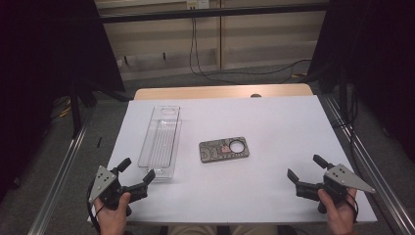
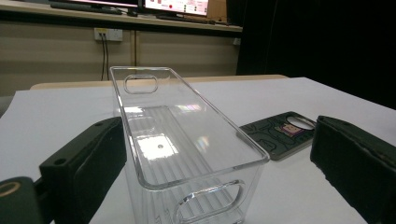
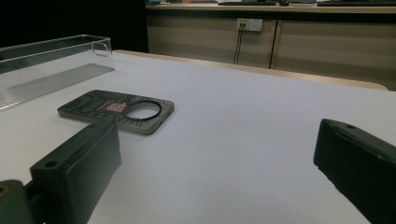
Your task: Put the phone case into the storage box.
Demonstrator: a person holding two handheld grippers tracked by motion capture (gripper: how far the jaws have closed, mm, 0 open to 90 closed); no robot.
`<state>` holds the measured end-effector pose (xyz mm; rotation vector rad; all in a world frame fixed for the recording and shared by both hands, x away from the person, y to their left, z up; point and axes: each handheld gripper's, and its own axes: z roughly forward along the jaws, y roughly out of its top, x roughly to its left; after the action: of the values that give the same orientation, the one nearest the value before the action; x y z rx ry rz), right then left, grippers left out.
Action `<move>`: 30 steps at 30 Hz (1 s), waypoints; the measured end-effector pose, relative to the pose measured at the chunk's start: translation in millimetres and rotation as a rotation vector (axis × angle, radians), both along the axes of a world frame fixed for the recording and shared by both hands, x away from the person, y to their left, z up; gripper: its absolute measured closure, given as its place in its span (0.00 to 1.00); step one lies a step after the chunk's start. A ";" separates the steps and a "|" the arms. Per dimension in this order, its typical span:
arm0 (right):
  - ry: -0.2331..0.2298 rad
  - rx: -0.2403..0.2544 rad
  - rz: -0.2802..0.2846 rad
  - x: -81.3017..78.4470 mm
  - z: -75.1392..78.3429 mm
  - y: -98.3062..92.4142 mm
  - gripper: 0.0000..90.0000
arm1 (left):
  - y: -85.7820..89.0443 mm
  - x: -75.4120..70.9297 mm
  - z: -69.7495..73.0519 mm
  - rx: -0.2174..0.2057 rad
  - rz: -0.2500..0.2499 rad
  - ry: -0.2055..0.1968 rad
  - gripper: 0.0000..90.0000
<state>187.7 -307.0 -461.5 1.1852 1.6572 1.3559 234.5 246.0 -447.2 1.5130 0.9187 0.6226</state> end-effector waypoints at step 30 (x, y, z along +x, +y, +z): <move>0.079 -0.006 0.191 12.2 -4.3 23.0 0.00 | 1.8 -7.3 1.5 0.034 0.004 -0.005 0.04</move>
<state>199.9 -284.0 -465.8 1.1130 1.8691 1.4332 227.2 247.8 -445.7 1.5394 0.9116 0.6482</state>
